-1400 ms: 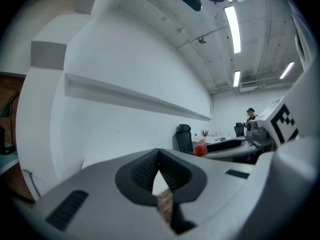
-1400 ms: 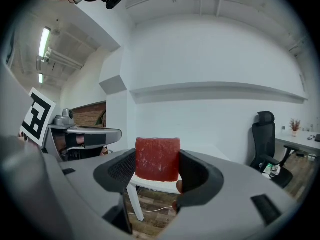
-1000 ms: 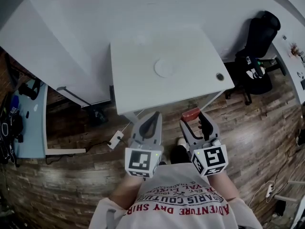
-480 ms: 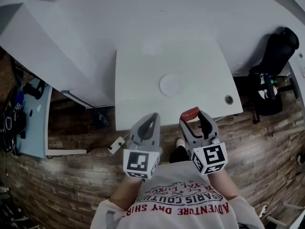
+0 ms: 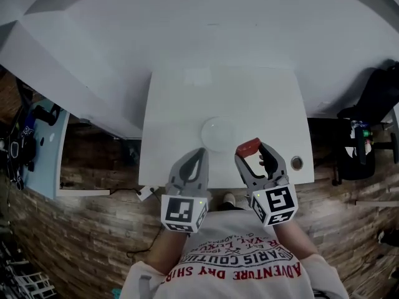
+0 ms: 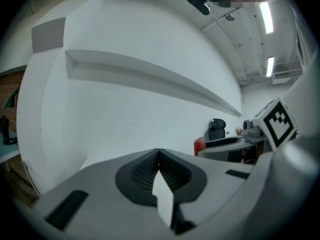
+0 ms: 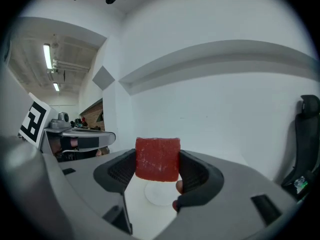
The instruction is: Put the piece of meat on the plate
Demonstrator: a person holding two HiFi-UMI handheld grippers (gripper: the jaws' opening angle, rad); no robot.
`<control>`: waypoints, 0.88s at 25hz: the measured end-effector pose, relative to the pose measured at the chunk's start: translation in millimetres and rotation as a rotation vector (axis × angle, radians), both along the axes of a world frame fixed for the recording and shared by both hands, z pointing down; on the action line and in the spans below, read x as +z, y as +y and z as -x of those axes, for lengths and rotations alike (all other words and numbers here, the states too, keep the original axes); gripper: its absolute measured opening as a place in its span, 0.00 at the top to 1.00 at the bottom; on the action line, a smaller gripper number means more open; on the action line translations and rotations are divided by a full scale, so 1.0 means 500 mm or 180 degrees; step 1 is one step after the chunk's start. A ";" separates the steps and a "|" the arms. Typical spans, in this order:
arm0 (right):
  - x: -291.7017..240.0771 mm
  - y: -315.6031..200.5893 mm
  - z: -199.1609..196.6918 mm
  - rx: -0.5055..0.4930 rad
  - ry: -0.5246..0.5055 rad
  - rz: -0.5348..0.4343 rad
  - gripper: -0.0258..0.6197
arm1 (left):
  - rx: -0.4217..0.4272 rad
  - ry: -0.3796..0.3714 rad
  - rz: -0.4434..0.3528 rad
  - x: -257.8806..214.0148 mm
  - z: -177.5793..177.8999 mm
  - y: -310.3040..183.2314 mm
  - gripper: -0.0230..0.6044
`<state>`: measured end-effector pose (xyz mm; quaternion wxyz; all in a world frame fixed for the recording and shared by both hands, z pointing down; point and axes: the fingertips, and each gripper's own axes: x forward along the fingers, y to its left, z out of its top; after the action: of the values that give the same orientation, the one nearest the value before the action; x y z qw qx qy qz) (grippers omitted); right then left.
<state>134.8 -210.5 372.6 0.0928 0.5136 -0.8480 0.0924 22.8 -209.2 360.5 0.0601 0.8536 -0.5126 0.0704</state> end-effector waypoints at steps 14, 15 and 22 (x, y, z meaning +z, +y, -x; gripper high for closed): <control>0.100 -0.166 0.029 -0.0118 0.0125 0.0452 0.53 | -0.0182 -0.0002 0.0344 0.079 0.037 -0.159 0.95; 0.108 -0.175 0.036 -0.0104 0.0146 0.0495 0.53 | -0.0146 -0.0002 0.0373 0.086 0.041 -0.171 0.95; 0.217 -0.217 0.077 -0.0095 0.0475 0.0928 0.53 | -0.0008 0.0014 0.0611 0.149 0.084 -0.249 0.95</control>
<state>96.2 -319.1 481.0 0.2304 0.4875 -0.8238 0.1747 -19.3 -333.8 435.1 0.1428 0.8435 -0.5043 0.1172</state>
